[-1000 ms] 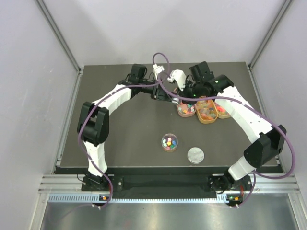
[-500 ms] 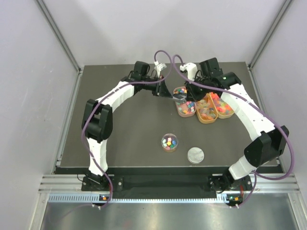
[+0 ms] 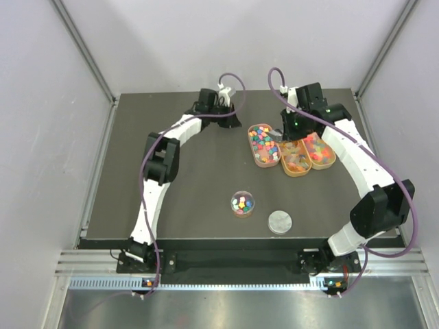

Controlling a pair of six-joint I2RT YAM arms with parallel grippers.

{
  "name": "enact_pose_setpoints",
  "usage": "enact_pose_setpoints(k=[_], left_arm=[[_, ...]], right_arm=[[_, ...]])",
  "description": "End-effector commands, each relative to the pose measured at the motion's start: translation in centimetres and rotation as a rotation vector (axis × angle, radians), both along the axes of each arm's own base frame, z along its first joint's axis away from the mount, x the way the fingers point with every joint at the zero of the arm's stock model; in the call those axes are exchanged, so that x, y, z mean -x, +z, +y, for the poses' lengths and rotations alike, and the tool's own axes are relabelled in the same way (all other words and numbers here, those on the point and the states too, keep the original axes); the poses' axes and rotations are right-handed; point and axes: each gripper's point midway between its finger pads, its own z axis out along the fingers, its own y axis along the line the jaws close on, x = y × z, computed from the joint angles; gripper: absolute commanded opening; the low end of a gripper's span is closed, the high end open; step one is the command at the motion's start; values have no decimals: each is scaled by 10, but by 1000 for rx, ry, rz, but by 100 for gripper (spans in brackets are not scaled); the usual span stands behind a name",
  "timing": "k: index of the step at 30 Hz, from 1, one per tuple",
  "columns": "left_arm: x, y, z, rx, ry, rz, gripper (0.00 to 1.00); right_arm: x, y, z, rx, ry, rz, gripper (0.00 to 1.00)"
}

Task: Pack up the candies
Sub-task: Adjust the spatula, then scoop the fake candies from the storage box.

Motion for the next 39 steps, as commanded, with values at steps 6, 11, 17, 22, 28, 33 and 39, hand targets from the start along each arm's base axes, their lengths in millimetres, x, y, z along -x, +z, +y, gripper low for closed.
enact_pose_setpoints(k=[6, 11, 17, 22, 28, 33, 39], left_arm=[[-52, -5, -27, 82, 96, -180, 4], [-52, -10, -40, 143, 71, -176, 4], [-37, -22, -62, 205, -3, -144, 3], [-30, -21, -85, 250, -55, -166, 2], [2, -20, -112, 298, -148, -106, 0], [18, -27, -114, 319, -183, -26, 0], [29, -34, -108, 309, -195, 16, 0]], right_arm=[[-2, -25, 2, -15, -66, 85, 0], [-5, -52, 7, -16, -78, 161, 0], [-13, -78, 12, -16, -91, 233, 0], [-19, -91, 15, -7, -96, 265, 0], [-25, -107, 21, -12, -112, 300, 0], [-17, -122, 33, -28, -121, 352, 0], [17, -152, 39, -38, -155, 466, 0]])
